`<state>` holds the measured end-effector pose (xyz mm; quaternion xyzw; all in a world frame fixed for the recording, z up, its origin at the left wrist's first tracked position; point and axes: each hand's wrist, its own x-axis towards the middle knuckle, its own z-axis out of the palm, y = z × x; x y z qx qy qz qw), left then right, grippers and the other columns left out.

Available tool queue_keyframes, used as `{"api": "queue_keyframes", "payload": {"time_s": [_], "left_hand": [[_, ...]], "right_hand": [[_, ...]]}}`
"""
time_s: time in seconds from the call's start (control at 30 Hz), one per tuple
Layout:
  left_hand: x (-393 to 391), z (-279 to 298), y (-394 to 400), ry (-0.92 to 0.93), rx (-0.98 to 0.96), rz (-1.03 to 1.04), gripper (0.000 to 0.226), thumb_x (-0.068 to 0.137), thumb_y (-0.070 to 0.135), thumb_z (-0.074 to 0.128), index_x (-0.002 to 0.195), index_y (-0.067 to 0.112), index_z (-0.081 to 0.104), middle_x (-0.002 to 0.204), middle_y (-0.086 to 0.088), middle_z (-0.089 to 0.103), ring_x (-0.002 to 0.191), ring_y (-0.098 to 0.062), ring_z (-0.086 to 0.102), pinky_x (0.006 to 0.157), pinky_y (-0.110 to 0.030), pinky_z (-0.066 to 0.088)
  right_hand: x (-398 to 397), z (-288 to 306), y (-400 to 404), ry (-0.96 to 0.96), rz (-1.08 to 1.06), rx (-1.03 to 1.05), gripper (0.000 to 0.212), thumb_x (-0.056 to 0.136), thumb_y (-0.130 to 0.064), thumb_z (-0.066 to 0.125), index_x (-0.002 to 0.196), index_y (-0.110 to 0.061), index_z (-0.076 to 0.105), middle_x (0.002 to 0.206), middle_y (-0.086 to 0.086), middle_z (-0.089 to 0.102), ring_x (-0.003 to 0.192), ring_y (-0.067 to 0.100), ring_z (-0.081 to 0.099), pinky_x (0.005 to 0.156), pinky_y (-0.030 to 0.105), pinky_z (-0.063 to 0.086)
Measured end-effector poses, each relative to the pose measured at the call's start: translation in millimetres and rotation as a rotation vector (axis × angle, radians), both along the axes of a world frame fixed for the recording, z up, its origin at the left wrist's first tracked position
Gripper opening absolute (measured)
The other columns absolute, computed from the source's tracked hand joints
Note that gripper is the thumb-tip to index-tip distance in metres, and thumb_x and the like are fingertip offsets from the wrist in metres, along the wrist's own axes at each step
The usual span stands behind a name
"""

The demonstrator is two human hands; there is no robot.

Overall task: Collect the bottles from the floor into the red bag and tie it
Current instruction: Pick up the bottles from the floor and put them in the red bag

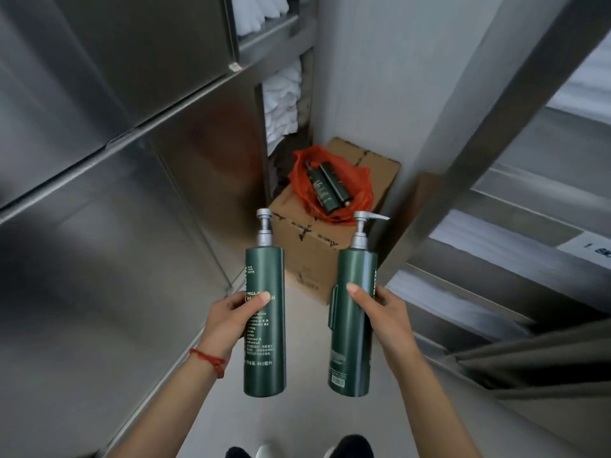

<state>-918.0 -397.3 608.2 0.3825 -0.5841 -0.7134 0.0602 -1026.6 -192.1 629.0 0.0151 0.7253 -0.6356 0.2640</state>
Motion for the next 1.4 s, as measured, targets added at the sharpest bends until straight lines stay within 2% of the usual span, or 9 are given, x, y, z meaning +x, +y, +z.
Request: {"api": "queue_keyframes", "payload": {"time_s": [0.37, 0.53, 0.77, 0.83, 0.93, 1.07, 1.2, 1.27, 1.4], "left_hand": [[-168, -26, -50, -0.052, 0.064, -0.042, 0.017, 0.068, 0.029, 0.074, 0.077, 0.015, 0.072, 0.067, 0.000, 0.074, 0.064, -0.017, 0.069, 0.062, -0.030, 0.055], [-229, -40, -74, -0.099, 0.106, -0.045, 0.017, 0.067, 0.029, 0.076, 0.075, 0.015, 0.072, 0.068, -0.001, 0.075, 0.065, -0.018, 0.070, 0.063, -0.029, 0.055], [-320, -88, -106, -0.185, 0.179, -0.103, 0.016, 0.067, 0.029, 0.076, 0.073, 0.016, 0.070, 0.058, 0.008, 0.073, 0.055, -0.007, 0.068, 0.047, -0.017, 0.050], [-347, -106, -114, -0.224, 0.198, -0.145, 0.018, 0.066, 0.032, 0.076, 0.075, 0.018, 0.070, 0.061, 0.009, 0.073, 0.058, -0.008, 0.069, 0.052, -0.020, 0.050], [-387, -134, -123, -0.273, 0.212, -0.161, 0.023, 0.063, 0.034, 0.078, 0.076, 0.016, 0.071, 0.064, 0.002, 0.074, 0.065, -0.017, 0.069, 0.061, -0.025, 0.051], [-423, -166, -124, -0.357, 0.202, -0.126, 0.036, 0.057, 0.039, 0.081, 0.081, 0.015, 0.071, 0.073, -0.003, 0.073, 0.063, -0.018, 0.069, 0.054, -0.023, 0.051], [-457, -193, -128, -0.371, 0.313, -0.178, 0.061, 0.049, 0.047, 0.082, 0.099, 0.015, 0.068, 0.098, -0.013, 0.071, 0.089, -0.028, 0.067, 0.086, -0.041, 0.053], [-473, -206, -132, -0.354, 0.313, -0.186, 0.070, 0.042, 0.051, 0.081, 0.100, 0.015, 0.068, 0.101, -0.013, 0.071, 0.092, -0.030, 0.067, 0.091, -0.047, 0.050], [-498, -224, -140, -0.314, 0.285, -0.166, 0.061, 0.046, 0.049, 0.080, 0.096, 0.018, 0.069, 0.096, -0.007, 0.073, 0.089, -0.026, 0.069, 0.088, -0.043, 0.052]], "right_hand": [[-171, -18, -68, -0.021, -0.014, 0.065, 0.028, 0.067, -0.040, 0.076, 0.090, -0.025, 0.068, 0.071, -0.009, 0.074, 0.066, 0.007, 0.070, 0.051, 0.015, 0.051], [-235, -35, -98, -0.069, 0.007, 0.137, 0.037, 0.065, -0.043, 0.077, 0.095, -0.023, 0.068, 0.084, -0.001, 0.074, 0.071, 0.012, 0.071, 0.060, 0.024, 0.054], [-312, -76, -131, -0.103, 0.039, 0.271, 0.037, 0.064, -0.040, 0.079, 0.092, -0.020, 0.068, 0.083, 0.002, 0.073, 0.071, 0.016, 0.071, 0.061, 0.027, 0.056], [-335, -92, -140, -0.124, 0.056, 0.316, 0.039, 0.064, -0.039, 0.080, 0.095, -0.017, 0.068, 0.084, 0.004, 0.073, 0.073, 0.019, 0.071, 0.067, 0.033, 0.058], [-367, -117, -151, -0.110, 0.114, 0.383, 0.037, 0.065, -0.037, 0.080, 0.095, -0.018, 0.068, 0.081, -0.004, 0.071, 0.071, 0.013, 0.069, 0.062, 0.025, 0.055], [-396, -147, -161, -0.117, 0.153, 0.456, 0.031, 0.063, -0.040, 0.080, 0.087, -0.025, 0.068, 0.080, -0.008, 0.069, 0.070, 0.006, 0.066, 0.060, 0.020, 0.051], [-420, -178, -171, -0.134, 0.116, 0.466, 0.034, 0.063, -0.038, 0.081, 0.089, -0.020, 0.068, 0.076, -0.012, 0.066, 0.066, 0.001, 0.063, 0.050, 0.010, 0.046], [-433, -190, -180, -0.109, 0.118, 0.459, 0.035, 0.064, -0.036, 0.081, 0.091, -0.019, 0.068, 0.074, -0.013, 0.064, 0.063, -0.001, 0.060, 0.046, 0.007, 0.042], [-458, -208, -200, -0.114, 0.119, 0.431, 0.040, 0.066, -0.035, 0.079, 0.099, -0.014, 0.066, 0.086, 0.000, 0.071, 0.072, 0.013, 0.067, 0.066, 0.027, 0.056]]}}
